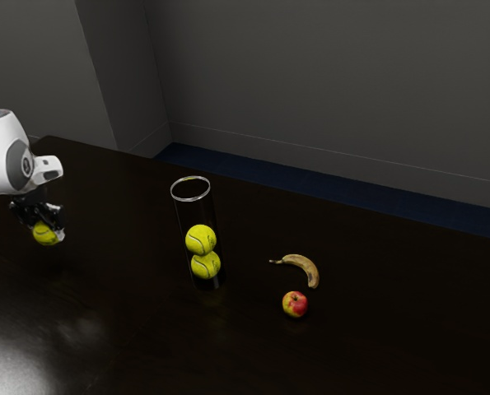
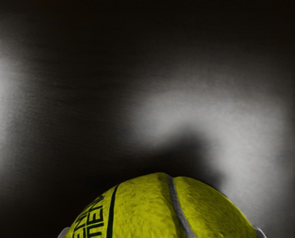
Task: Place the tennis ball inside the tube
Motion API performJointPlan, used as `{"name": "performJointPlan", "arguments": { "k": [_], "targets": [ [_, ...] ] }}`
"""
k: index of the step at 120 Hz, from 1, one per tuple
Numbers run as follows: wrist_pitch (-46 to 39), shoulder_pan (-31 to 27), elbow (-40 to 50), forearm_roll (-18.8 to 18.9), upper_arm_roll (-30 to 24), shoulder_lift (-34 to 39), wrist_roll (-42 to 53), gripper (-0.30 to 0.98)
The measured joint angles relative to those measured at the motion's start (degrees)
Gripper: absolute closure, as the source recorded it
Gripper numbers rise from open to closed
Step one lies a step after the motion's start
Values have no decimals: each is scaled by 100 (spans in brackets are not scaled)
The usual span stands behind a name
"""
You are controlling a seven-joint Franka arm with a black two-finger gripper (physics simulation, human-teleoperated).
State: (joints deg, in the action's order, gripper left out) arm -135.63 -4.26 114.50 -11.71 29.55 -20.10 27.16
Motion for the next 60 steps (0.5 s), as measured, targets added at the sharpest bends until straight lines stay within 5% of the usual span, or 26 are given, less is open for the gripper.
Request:
{"name": "performJointPlan", "arguments": {
  "k": [28, 60],
  "targets": [
    [648, 863, -99, 187, -274, 1210, -162, 50],
    [1122, 1445, -960, 214, -1148, 1458, -406, 49]
  ]
}}
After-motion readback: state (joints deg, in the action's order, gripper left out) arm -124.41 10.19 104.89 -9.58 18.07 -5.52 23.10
